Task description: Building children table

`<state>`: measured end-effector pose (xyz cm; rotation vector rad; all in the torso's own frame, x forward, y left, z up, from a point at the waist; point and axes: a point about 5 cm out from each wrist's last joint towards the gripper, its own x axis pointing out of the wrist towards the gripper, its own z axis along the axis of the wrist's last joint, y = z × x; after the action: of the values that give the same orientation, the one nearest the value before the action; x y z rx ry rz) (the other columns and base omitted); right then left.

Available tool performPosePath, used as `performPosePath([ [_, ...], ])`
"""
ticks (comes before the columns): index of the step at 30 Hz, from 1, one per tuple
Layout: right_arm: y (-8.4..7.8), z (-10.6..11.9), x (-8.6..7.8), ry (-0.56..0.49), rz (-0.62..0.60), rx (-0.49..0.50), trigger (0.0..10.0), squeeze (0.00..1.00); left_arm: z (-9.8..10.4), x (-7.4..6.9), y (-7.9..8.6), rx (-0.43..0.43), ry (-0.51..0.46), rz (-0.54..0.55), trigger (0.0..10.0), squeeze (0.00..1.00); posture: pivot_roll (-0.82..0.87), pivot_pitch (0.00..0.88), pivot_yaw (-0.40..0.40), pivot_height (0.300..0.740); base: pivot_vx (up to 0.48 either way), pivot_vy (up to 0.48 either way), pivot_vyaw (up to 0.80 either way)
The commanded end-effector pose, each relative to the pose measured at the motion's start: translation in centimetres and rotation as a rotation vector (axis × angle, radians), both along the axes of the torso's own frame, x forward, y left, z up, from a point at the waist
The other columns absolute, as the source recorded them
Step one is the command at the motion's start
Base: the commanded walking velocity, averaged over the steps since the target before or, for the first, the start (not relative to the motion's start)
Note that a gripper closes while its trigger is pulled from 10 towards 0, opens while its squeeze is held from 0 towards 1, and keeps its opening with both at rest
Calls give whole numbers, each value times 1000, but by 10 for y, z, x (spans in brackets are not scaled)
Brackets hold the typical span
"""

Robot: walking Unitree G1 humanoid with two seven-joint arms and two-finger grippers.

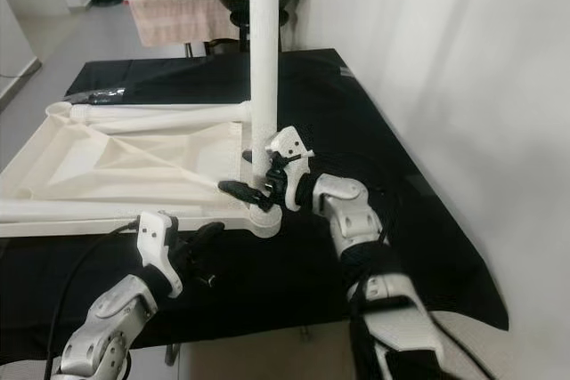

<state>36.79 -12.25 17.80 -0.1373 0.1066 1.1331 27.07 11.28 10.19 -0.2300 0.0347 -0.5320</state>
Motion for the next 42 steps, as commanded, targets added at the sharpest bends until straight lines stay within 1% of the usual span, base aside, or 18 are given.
performPosePath([
  [1, 2, -5, -2, 35, 74, -13, 10000, 0, -4, -2, -1, 7, 11, 8, 10000, 0, 41, 0, -41, 740, 0, 0, 0],
  [2, -1, -6, -1, 45, 82, -11, 10000, 0, -4, -2, -1, 6, 11, 9, 10000, 0, 41, 0, -41, 740, 0, 0, 0],
  [3, -5, -6, 0, 52, 69, -2, 4627, 0, -4, -2, -1, 6, 10, 10, 10000, 0, 46, 0, -43, 740, 0, 0, 0],
  [4, -5, -6, 0, 52, 69, -2, 4627, 0, -4, -2, -1, 6, 10, 10, 10000, 0, 46, 0, -43, 740, 0, 0, 0],
  [5, -9, -6, 1, 58, 48, 10, 0, 0, -4, -2, -1, 6, 10, 10, 10000, 0, 46, 0, -43, 740, 0, 0, 0],
  [17, -39, -32, -14, 95, -87, 83, 0, 0, -3, -4, -1, -3, 10, 5, 10000, 0, 25, 0, -33, 740, 0, 0, 0],
  [18, -33, -52, -16, 110, -270, 24, 0, 0, -2, -5, 0, -4, 10, 5, 10000, 0, 23, 0, -35, 740, 0, 0, 0],
  [20, -30, -64, -19, 112, -401, -25, 0, 0, -2, -6, 1, -4, 10, 5, 10000, 0, 23, 0, -35, 740, 0, 0, 0],
  [21, -25, -78, -27, 143, -708, -68, 0, 0, -2, -6, 3, -4, 11, 6, 10000, 0, 10, 0, -27, 740, 0, 0, 0],
  [23, -12, -86, -41, 153, -819, -93, 0, 0, -2, -6, 4, -3, 11, 6, 10000, 0, 14, 0, -19, 740, 0, 0, 0],
  [27, 17, -82, -52, 109, -828, -88, 0, 0, -2, -5, 6, 0, 14, 5, 10000, 0, 2, 0, -8, 740, 0, 0, 0],
  [30, 31, -75, -42, 61, -770, -86, 0, 0, -3, -4, 5, 3, 17, -1, 10000, 0, 19, 0, -18, 740, 0, 0, 0],
  [31, 33, -74, -35, 61, -752, -108, 7608, 0, -3, -3, 5, 5, 16, -1, 10000, 0, 21, 0, -20, 740, 0, 0, 0],
  [33, 34, -74, -31, 62, -738, -125, 7608, 0, -3, -3, 5, 7, 16, 0, 10000, 0, 21, 0, -20, 740, 0, 0, 0],
  [34, 35, -68, -27, 64, -706, -84, 10000, 365, -3, -3, 5, 6, 14, 8, 10000, 0, 26, 0, -22, 740, 0, 0, 0],
  [36, 36, -64, -24, 65, -685, -51, 10000, 365, -2, -2, 5, 5, 14, 13, 10000, 0, 26, 0, -22, 740, 0, 0, 0],
  [37, 38, -58, -23, 67, -672, -15, 10000, 1000, -2, -2, 5, 5, 13, 17, 10000, 0, 28, 0, -26, 740, 0, 0, 0],
  [42, 35, -33, -17, 52, -497, 107, 10000, 1000, -2, -1, 4, 3, 13, 18, 10000, 0, 28, 0, -30, 740, 0, 0, 0],
])
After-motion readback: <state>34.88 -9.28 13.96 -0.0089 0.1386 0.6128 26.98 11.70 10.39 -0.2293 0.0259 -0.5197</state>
